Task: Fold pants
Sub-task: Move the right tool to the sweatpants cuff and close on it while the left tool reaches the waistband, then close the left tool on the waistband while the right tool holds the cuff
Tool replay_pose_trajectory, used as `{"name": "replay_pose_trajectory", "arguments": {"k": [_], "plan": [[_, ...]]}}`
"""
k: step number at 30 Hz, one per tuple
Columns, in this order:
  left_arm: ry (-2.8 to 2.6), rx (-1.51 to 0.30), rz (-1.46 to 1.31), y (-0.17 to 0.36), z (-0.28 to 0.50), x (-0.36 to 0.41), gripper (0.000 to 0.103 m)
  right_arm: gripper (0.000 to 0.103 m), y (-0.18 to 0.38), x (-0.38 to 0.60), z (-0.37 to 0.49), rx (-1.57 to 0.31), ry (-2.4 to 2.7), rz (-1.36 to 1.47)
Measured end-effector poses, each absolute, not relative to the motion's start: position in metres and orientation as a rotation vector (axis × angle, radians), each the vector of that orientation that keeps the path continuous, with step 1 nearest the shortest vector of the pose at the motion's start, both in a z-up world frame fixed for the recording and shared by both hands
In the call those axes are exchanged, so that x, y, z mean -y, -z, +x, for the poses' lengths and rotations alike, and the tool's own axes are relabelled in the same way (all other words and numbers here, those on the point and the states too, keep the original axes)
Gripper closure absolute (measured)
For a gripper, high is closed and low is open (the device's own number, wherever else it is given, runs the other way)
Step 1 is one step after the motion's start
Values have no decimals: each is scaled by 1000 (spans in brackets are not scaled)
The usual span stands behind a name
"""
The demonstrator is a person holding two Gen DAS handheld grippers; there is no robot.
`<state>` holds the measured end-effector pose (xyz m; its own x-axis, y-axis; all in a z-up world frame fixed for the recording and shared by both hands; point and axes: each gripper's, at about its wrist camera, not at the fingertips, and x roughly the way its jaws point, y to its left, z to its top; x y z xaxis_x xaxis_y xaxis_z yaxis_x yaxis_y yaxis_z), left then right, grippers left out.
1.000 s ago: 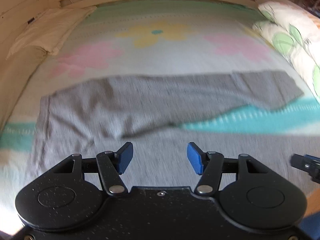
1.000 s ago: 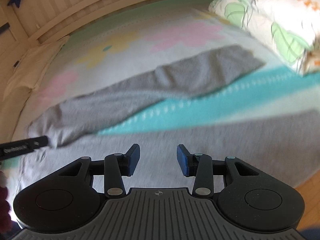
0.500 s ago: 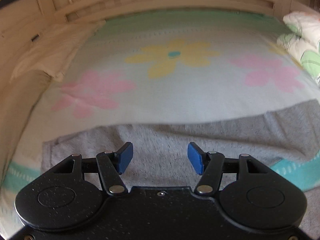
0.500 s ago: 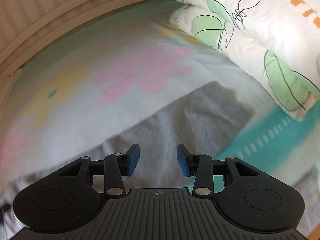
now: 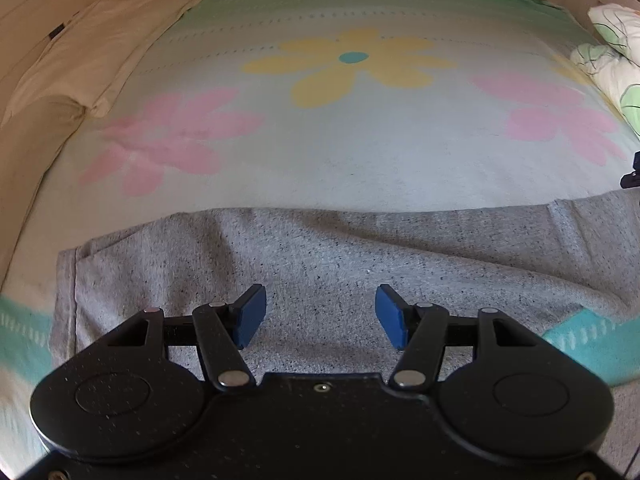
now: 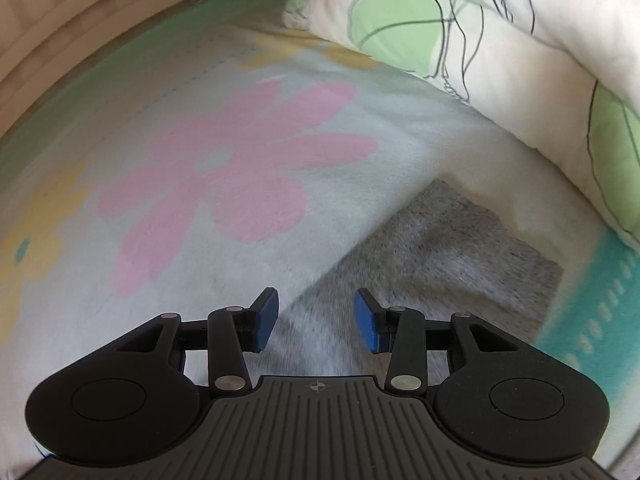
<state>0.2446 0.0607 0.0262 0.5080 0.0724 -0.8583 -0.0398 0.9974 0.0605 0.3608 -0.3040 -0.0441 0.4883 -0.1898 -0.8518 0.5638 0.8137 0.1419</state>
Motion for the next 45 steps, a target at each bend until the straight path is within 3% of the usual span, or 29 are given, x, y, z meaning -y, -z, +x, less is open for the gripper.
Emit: {"name": "replay_pose_trajectory", "arguments": {"k": [7,9,11,16,24,29,36,42,45], "plan": [[-74,-1032,56,-24,245,-61,39,64,66,305,377,-1014,543,378],[-79,-1031,72,-21,246,-61,39,96,62,304,381,-1022,493,345],[-83,-1033,82,-17,247,-61,39,98,57,312,381,-1018,484,376],[-94,-1060,60,-10,251,-68,39,98,37,338,373,-897,453,503],[-149,-1045,-78,-10,277,-103,38,99,64,346,367,-942,446,558],[-210,-1090,-271,-1,321,-135,37,99,62,355,359,-935,412,602],[-237,-1156,-307,19,362,-138,36,99,42,367,345,-937,280,577],[-234,-1187,-404,30,381,-136,25,99,19,379,324,-921,208,592],[-254,-1247,-405,44,392,-130,24,99,11,380,313,-915,189,604]]}}
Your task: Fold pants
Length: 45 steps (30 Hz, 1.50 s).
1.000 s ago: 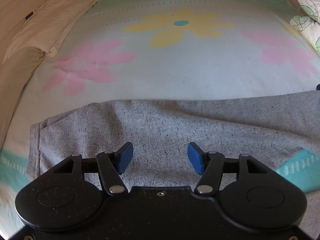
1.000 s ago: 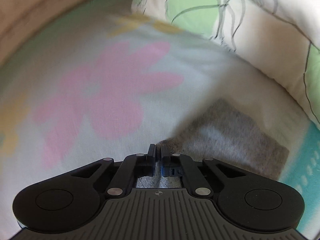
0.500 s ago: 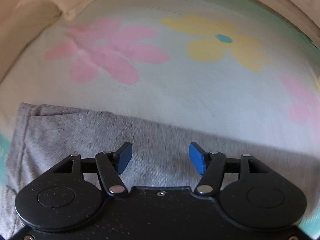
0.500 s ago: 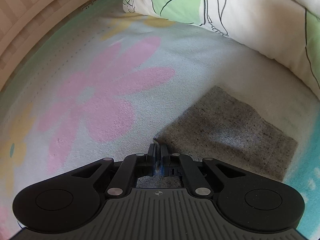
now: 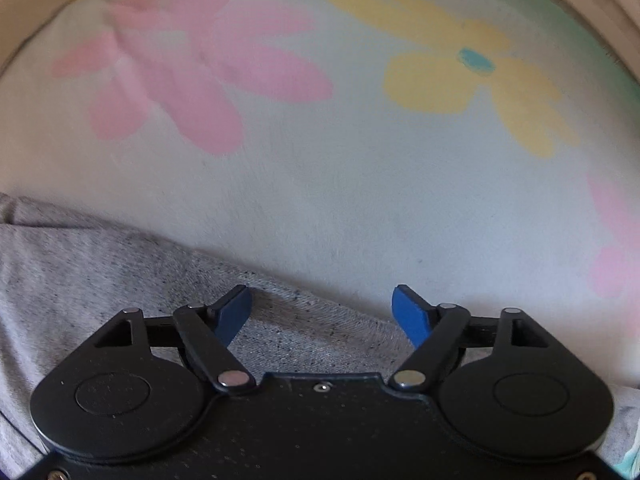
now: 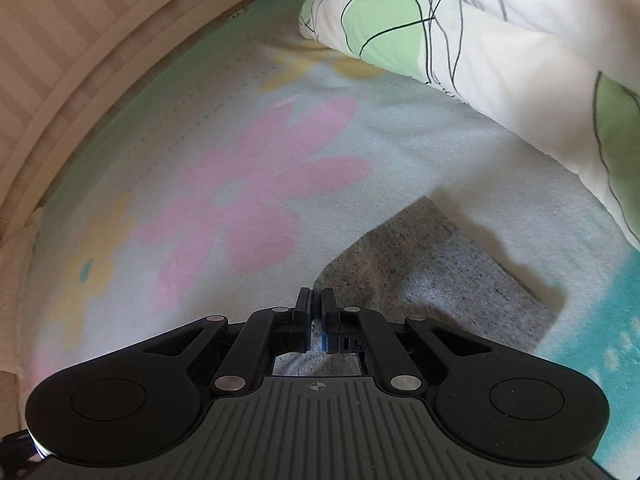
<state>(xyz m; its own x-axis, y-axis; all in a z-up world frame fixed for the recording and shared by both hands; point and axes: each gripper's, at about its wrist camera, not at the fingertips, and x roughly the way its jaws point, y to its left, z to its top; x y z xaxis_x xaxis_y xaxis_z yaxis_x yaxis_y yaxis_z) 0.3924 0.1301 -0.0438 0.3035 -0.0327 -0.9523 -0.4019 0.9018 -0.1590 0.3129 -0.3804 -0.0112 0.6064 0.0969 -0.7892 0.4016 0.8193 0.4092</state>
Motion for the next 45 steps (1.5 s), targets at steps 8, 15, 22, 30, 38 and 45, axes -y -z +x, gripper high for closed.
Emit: {"name": "replay_pose_trajectory", "arguments": {"k": [8,15,22,30,38,45], "plan": [[-317,-1211,-222,36,390,-110,99,99,-11,373,277,-890,205,588],[-246,-1024,-167,-35,305,-106,101,99,-69,376,200,-781,218,586],[-139,-859,-91,-82,191,-91,101,99,-83,390,109,-778,279,589],[-64,-898,-48,-60,105,-85,101,99,-36,405,51,-954,341,602],[-82,-1078,-61,-7,69,-86,103,97,-4,388,35,-1147,353,522],[-104,-1210,-93,27,69,-90,103,92,-27,370,24,-1045,367,396]]}}
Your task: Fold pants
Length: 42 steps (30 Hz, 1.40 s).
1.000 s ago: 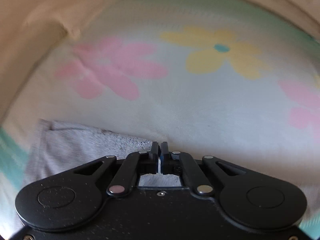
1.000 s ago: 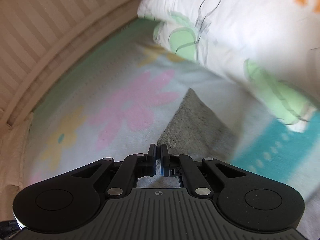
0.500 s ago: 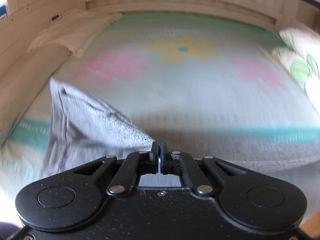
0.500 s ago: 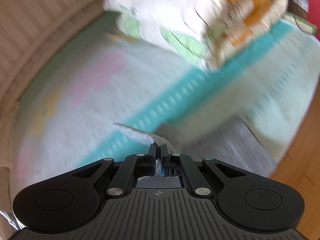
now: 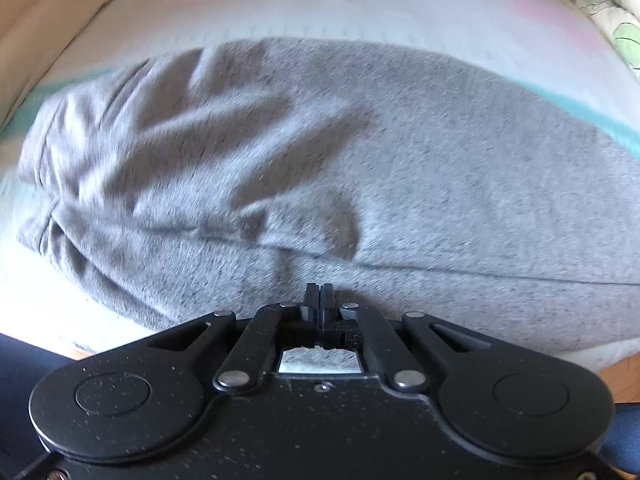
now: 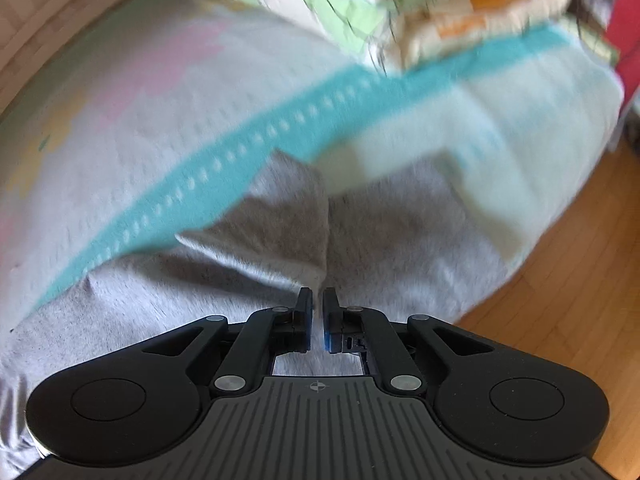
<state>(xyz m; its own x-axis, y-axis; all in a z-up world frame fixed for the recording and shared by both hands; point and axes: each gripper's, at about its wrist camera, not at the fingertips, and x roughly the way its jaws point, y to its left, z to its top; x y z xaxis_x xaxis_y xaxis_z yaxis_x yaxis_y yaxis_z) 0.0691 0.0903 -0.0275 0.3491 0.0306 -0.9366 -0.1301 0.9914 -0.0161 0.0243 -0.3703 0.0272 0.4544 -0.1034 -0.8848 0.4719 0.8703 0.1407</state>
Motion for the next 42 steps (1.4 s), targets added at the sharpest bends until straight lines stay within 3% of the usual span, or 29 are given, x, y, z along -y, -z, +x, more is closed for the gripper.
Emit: {"name": "replay_pose_trajectory", "arguments": {"k": [3,9,15,17,18,19,26,32,34,42], "plan": [[-114,-1182,-83,25,70,-88,103,78,-35,357,27,-970,337,333],[-118,-1174,-82,21,61,-89,103,69,-16,319,54,-981,219,200],[-116,-1168,-70,29,61,-90,102,69,21,278,87,-1056,231,-98],[-115,-1166,-62,30,62,-89,102,70,31,278,92,-1076,270,-135],[-114,-1164,-58,31,62,-89,102,90,32,282,92,-1079,275,-123],[-113,-1163,-56,32,62,-88,102,96,28,288,92,-1071,275,-81],[-110,-1172,-73,27,60,-90,102,96,-53,389,24,-691,359,540],[-101,-1178,-85,23,61,-89,100,96,-1,459,-4,-932,653,678],[-91,-1173,-78,20,60,-87,95,96,7,465,-5,-957,667,693],[-47,-1131,-63,12,59,-78,93,97,4,454,-7,-924,678,623]]}}
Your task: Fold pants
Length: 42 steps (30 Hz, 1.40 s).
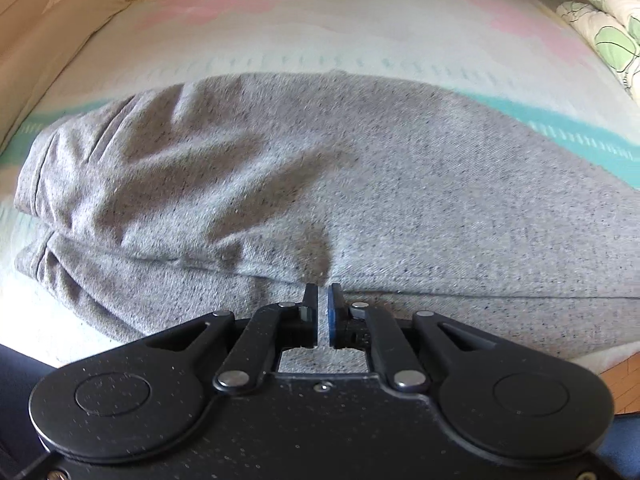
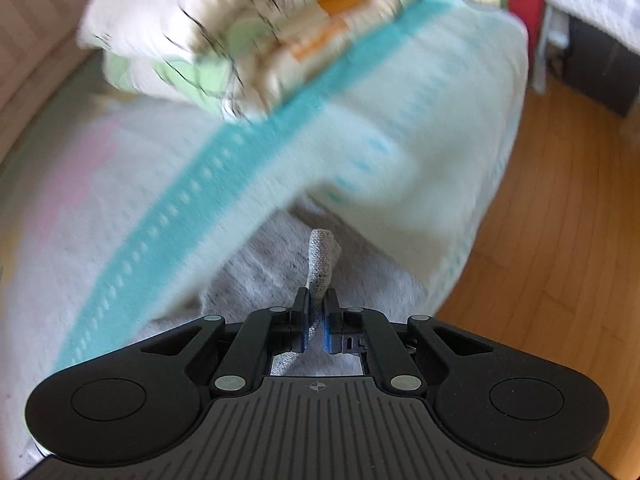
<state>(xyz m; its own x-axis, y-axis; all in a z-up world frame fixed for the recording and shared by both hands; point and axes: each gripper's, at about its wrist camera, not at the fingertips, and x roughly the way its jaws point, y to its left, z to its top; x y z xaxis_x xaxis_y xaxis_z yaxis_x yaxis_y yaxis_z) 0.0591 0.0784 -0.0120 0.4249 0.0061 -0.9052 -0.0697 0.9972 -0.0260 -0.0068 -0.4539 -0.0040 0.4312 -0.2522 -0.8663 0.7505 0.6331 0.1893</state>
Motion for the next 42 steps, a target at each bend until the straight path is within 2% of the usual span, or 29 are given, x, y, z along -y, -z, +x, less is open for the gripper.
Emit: {"name": "replay_pose_trajectory", "arguments": {"k": [4,9,12,14,16,19,21,23,30,42], "plan": [[-39,-1125,-47,12,58,-78,92,97,28,470,-4,-1023,730,659],[-2,-1121,-59,3,57,-80,92,97,4,457,-9,-906,714,571],[30,-1092,-54,-6,55,-79,91,97,31,467,-1,-1071,754,626],[66,-1077,-47,-9,55,-76,84,96,35,468,1,-1088,770,624],[99,-1060,-37,-14,54,-72,64,94,29,468,0,-1063,778,615],[107,-1027,-7,-17,55,-65,54,88,11,472,-6,-969,877,600],[99,-1024,-1,-16,58,-62,54,82,0,478,-11,-871,875,633],[88,-1038,-5,-13,64,-62,54,81,-3,485,-8,-834,789,683],[55,-1200,0,18,74,-62,54,79,11,498,40,-866,580,644],[65,-1199,18,16,78,-56,55,78,45,503,71,-988,511,560]]}}
